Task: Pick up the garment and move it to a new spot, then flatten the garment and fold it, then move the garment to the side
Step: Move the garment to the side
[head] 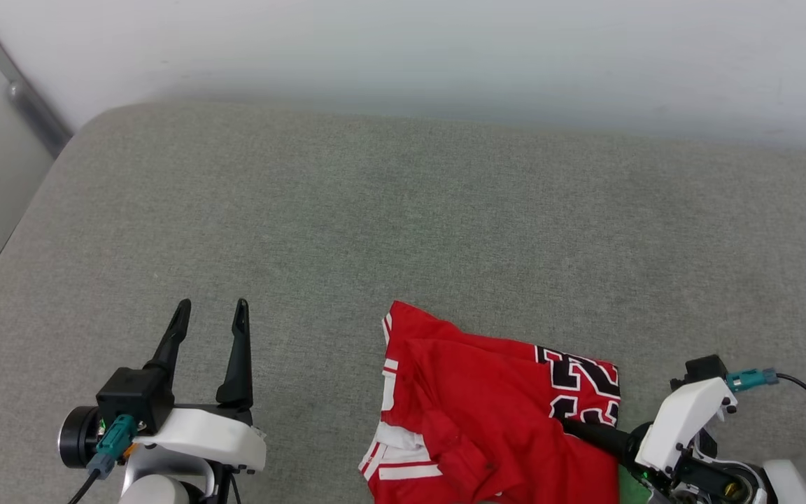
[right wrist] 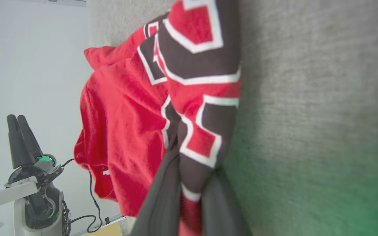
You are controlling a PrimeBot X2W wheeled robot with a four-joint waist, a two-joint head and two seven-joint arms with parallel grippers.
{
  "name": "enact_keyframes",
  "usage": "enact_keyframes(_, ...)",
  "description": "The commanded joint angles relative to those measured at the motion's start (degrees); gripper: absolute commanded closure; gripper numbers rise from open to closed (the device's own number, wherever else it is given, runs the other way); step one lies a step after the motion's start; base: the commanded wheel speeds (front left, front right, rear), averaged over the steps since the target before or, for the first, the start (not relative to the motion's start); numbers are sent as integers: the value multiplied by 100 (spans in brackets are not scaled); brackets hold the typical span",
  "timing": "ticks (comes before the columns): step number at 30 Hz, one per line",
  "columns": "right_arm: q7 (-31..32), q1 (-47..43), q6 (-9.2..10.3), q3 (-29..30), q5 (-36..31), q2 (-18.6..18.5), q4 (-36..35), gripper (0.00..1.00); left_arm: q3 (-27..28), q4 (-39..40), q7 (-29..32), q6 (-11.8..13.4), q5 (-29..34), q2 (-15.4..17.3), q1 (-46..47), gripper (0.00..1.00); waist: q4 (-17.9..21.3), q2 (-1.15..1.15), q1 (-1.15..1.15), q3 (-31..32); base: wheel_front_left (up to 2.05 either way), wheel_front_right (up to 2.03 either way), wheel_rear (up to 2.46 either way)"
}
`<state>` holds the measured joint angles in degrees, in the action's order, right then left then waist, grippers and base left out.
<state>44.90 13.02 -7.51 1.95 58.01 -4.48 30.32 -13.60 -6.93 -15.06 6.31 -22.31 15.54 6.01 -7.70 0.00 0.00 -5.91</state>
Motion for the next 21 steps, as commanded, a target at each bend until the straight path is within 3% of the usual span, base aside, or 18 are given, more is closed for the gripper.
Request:
enact_keyframes(1, -64, 52, 4, -79, -28, -92, -33, 100, 30, -8, -14, -16, 54, -23, 8, 0, 28, 0, 0, 28, 0, 0, 0)
enact_keyframes(6, -447, 110, 4, -509, -298, -411, -316, 100, 67, 30, -14, -52, 153, -36, -101, 0, 238, 0, 0, 213, 0, 0, 0)
enact_keyframes(10, -895, 119, 4, -821, -997, -722, -328, 100, 86, 128, -14, -86, 245, -41, -251, 0, 540, 0, 0, 342, 0, 0, 0)
enact_keyframes(21, -1413, 773, 4, -956, -2729, -1179, 142, 100, 82, 500, -14, -214, 414, -179, -135, 0, 1853, 0, 0, -16, 0, 0, 0)
